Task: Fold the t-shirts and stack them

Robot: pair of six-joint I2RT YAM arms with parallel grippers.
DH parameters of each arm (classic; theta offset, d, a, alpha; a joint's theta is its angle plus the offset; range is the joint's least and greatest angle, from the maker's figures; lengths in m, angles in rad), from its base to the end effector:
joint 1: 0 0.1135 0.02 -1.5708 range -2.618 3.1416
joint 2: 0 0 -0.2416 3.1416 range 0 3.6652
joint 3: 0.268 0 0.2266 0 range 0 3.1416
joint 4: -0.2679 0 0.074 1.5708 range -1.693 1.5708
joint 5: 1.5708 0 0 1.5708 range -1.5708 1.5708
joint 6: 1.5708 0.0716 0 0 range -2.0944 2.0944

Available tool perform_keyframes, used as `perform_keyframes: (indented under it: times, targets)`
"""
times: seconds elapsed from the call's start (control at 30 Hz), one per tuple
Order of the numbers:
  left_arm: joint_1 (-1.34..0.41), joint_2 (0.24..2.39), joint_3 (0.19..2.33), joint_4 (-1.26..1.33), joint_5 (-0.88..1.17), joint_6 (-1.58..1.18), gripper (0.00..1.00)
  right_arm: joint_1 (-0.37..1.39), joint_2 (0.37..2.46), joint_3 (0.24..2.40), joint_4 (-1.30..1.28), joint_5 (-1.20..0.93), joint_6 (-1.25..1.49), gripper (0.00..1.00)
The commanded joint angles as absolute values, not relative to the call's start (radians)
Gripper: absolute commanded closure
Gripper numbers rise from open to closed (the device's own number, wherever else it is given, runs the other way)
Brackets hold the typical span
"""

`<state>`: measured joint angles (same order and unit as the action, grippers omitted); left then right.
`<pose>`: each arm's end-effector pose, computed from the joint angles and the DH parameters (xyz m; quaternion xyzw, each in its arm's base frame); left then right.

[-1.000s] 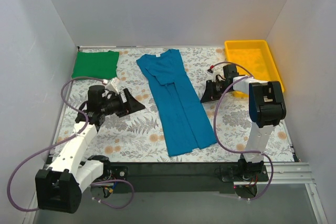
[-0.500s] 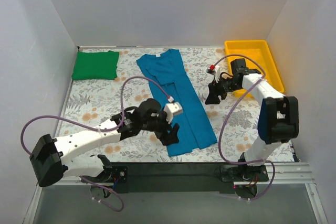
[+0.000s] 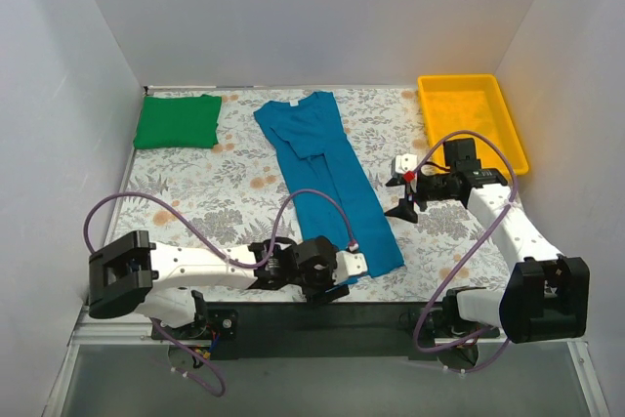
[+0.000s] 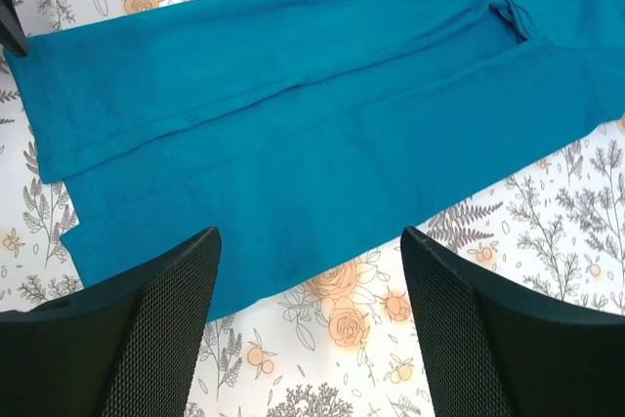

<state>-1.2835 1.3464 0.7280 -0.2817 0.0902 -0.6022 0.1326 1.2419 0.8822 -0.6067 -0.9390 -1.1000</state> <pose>0.0701 -0.2602 0.1574 0.3292 0.8842 -0.2911 0.1587 0.2240 0.0882 0.2257 -0.6020 0.6169 0.2589 0.4359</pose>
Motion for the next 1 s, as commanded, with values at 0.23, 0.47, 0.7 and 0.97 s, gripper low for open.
perform_keyframes:
  times: [0.23,0.47,0.7,0.97]
  targets:
    - [-1.338,1.465,0.727,-0.137,-0.164,-0.588,0.48,0.144,1.181,0.789,-0.597,-0.936,-1.169,0.21]
    - [-1.347,1.508,0.729,-0.135,-0.123,-0.583,0.52,0.144,1.187,0.787,-0.598,-0.93,-1.17,0.23]
    - [-1.356,1.532,0.709,-0.126,-0.184,-0.583,0.57,0.143,1.189,0.784,-0.6,-0.902,-1.173,0.23]
    - [-1.362,1.563,0.672,-0.118,-0.333,-0.574,0.8,0.143,1.102,0.73,-0.679,-0.786,-1.334,0.23]
